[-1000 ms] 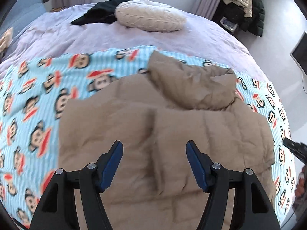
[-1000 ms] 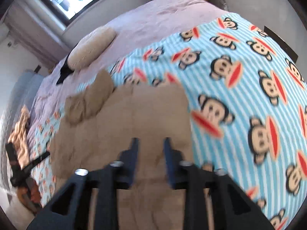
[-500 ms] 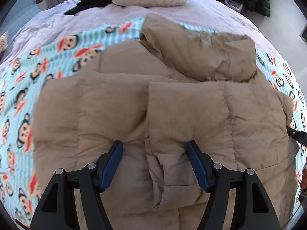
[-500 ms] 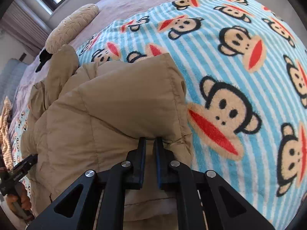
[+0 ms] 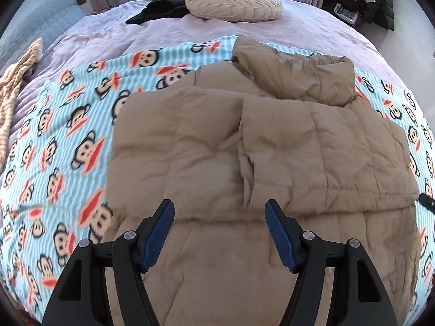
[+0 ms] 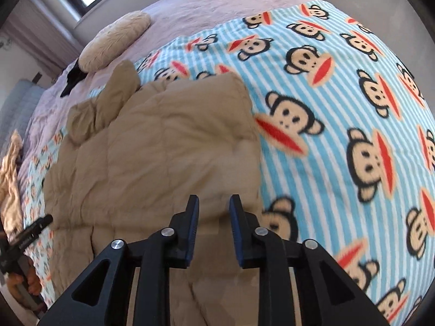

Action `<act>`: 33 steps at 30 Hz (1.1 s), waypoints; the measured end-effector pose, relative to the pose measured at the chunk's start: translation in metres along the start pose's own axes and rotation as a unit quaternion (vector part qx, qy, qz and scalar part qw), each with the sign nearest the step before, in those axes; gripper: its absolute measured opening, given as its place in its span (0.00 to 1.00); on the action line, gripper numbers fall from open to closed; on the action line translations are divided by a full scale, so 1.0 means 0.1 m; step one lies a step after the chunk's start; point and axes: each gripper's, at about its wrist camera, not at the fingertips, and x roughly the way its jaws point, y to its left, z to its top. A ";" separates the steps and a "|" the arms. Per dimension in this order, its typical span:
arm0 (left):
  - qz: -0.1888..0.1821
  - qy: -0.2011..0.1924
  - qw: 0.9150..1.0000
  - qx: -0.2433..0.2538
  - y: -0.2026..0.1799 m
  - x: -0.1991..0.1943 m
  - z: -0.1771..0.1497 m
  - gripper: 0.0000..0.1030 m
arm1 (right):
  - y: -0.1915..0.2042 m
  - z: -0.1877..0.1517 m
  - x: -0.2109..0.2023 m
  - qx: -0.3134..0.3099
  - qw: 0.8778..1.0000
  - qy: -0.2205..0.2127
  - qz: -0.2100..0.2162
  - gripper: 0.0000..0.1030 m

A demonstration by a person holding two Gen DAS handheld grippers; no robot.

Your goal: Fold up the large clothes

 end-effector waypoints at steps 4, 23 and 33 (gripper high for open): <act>-0.001 0.007 1.000 -0.001 0.01 -0.11 -0.18 0.68 | 0.04 -0.23 -0.08 -0.002 1.000 0.014 0.013 0.37; -0.005 0.024 1.000 0.013 0.14 -0.55 -1.00 1.00 | 0.27 -1.05 -0.46 0.001 1.000 0.006 0.019 0.80; 0.010 0.022 1.000 -0.001 0.66 -1.02 -1.54 1.00 | 0.38 -1.61 -0.80 0.037 0.999 0.003 0.030 0.85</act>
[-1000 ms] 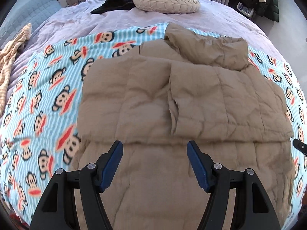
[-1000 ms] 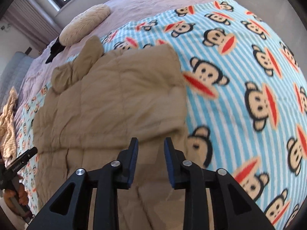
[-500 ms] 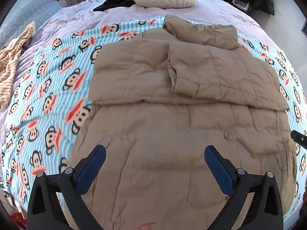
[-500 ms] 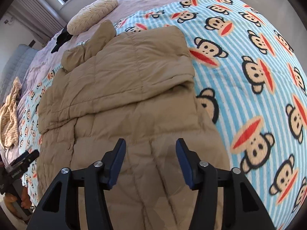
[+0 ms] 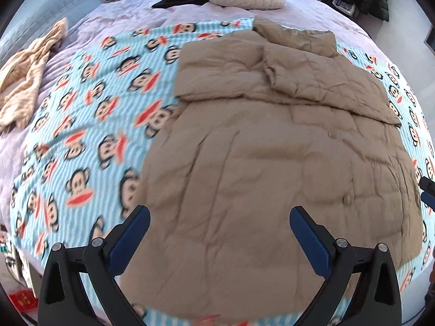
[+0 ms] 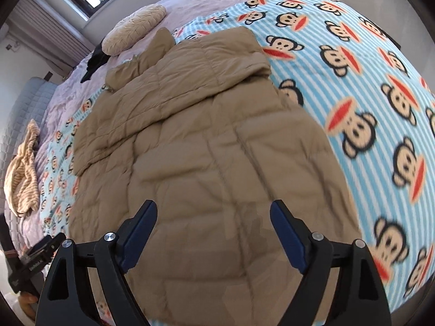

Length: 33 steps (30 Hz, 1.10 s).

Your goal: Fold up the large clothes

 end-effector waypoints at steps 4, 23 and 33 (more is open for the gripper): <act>0.017 0.000 1.000 -0.001 0.19 -0.15 -0.25 1.00 | 0.02 -0.20 -0.19 0.023 1.000 -0.007 0.013 0.85; -0.046 0.062 0.993 -0.091 0.67 -0.38 -0.87 1.00 | -0.05 -0.63 -0.54 0.096 0.991 0.073 0.062 0.85; -0.145 0.108 0.966 -0.186 0.72 -0.12 -1.08 1.00 | -0.65 -0.87 -0.36 0.231 0.959 0.131 0.102 0.85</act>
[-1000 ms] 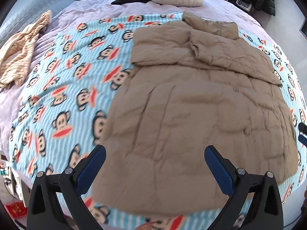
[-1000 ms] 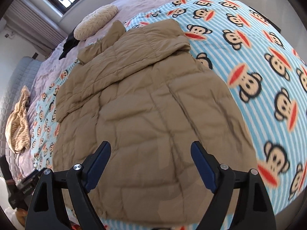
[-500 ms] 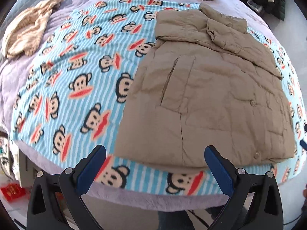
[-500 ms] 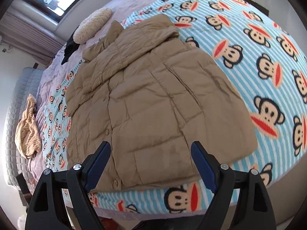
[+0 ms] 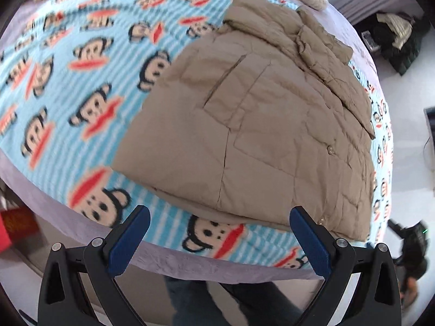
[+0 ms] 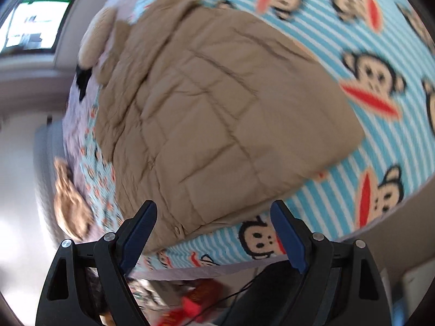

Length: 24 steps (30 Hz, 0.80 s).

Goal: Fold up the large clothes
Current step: 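Grasp the jacket hem with the right tool while the left tool grasps it too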

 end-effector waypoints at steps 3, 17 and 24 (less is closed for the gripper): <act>-0.027 0.009 0.999 -0.023 0.12 0.07 -0.05 1.00 | -0.24 -0.03 0.08 0.046 0.999 0.009 0.008 0.85; -0.066 0.043 0.996 -0.043 0.02 0.74 0.08 1.00 | -0.67 0.05 0.34 0.134 0.990 -0.021 0.047 0.85; -0.078 0.029 0.996 -0.043 -0.06 0.80 0.27 0.95 | -0.68 0.11 0.56 0.191 0.976 -0.031 0.095 0.85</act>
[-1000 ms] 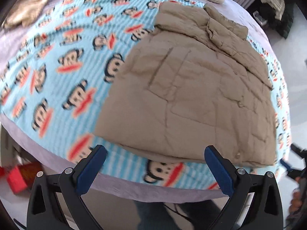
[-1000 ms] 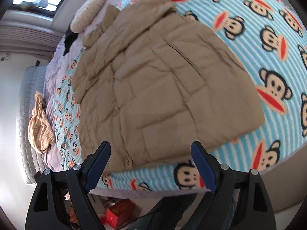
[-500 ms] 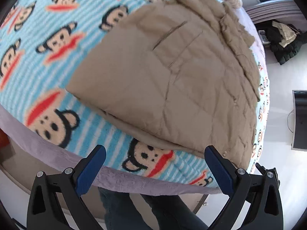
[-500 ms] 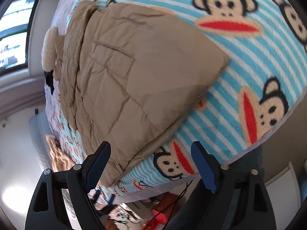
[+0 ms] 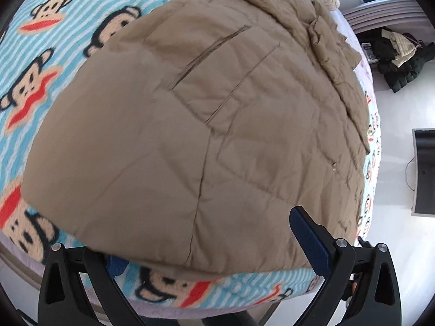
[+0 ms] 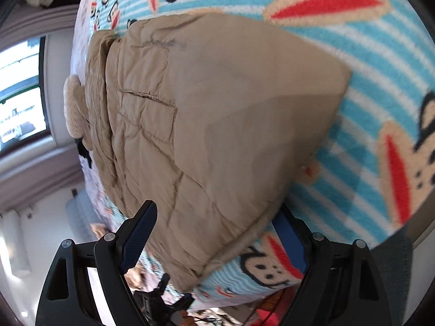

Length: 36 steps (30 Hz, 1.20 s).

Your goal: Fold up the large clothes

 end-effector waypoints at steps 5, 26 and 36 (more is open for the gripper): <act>-0.014 0.006 1.000 0.011 0.02 -0.08 0.12 0.19 | 0.00 -0.02 0.11 0.026 0.999 0.000 0.025 0.61; -0.027 -0.142 0.975 0.170 -1.48 -1.34 1.15 0.10 | 2.13 0.31 -0.34 -0.268 0.963 -0.021 0.037 0.06; 0.042 -0.155 0.966 0.202 -2.30 -1.06 2.38 0.11 | 3.65 1.09 0.12 -0.362 0.932 0.000 0.008 0.06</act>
